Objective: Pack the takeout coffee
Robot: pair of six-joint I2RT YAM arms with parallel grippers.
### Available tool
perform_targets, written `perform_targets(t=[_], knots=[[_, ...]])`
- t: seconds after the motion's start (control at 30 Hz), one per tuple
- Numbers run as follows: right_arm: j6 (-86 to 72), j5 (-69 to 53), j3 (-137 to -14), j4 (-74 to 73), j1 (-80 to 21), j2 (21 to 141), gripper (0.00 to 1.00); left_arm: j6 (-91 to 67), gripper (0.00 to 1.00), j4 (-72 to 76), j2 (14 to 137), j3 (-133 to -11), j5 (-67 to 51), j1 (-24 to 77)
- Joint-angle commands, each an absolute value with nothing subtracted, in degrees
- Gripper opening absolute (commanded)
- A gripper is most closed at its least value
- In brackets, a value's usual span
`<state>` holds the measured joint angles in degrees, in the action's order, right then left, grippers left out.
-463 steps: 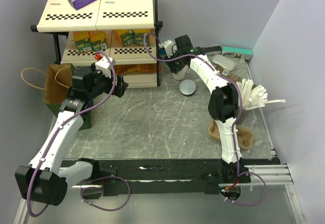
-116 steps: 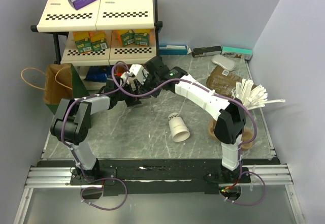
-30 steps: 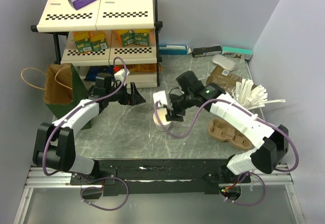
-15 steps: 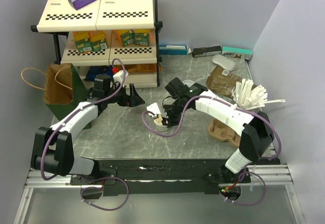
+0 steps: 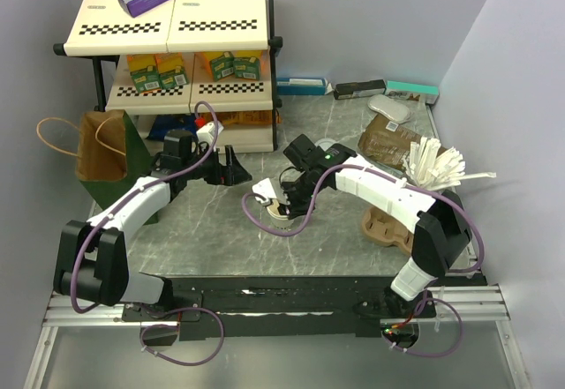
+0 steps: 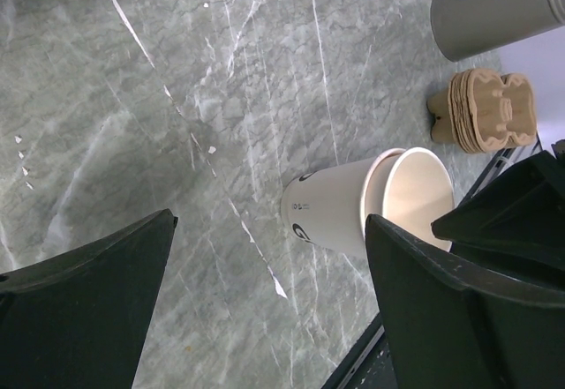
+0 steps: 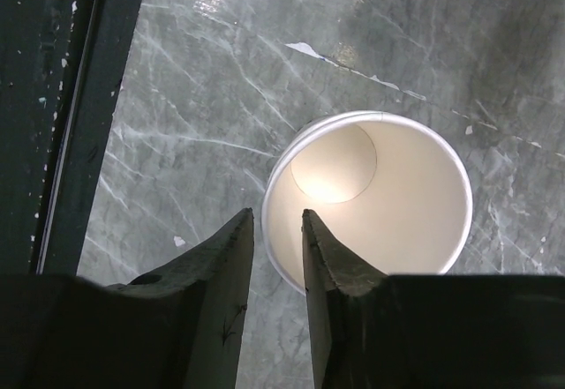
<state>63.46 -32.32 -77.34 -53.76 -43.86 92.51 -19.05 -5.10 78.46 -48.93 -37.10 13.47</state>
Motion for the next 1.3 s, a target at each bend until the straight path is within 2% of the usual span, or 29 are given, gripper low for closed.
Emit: perform_targets(t=[0.0, 0.13, 0.6, 0.77, 0.83, 0.9, 1.03, 1.27], knots=[[64.51, -32.26, -79.72, -54.05, -44.56, 93.51, 0.35, -19.25, 0.95, -4.04, 77.08, -49.13, -37.00, 13.36], [64.16, -31.91, -80.07, -54.32, -44.47, 94.04, 0.29, -19.16, 0.95, -4.22, 77.08, -49.31, -36.74, 13.36], [63.54, -31.20, -80.77, -53.88, -44.56, 95.18, 0.25, -19.77, 0.95, -3.96, 78.13, -49.48, -36.91, 13.27], [62.76, -31.55, -81.56, -53.79, -44.47, 95.36, 0.15, -19.78, 0.95, -3.87, 78.49, -49.75, -37.00, 13.18], [61.53, -32.08, -82.00, -53.61, -44.47, 95.71, 0.07, -20.30, 0.95, -3.43, 78.57, -49.48, -36.91, 13.27], [59.25, -31.99, -82.53, -52.83, -44.47, 95.45, 0.00, -21.52, 0.95, -2.90, 78.75, -48.78, -37.35, 13.27], [50.38, -29.80, -81.83, -44.86, -44.47, 94.48, 0.00, -26.00, 0.96, 1.13, 79.80, -46.07, -41.99, 13.53], [23.51, -14.00, -82.44, -33.14, -44.47, 94.83, 0.00, -28.74, 0.96, 4.74, 82.97, -47.02, -44.12, 14.85]])
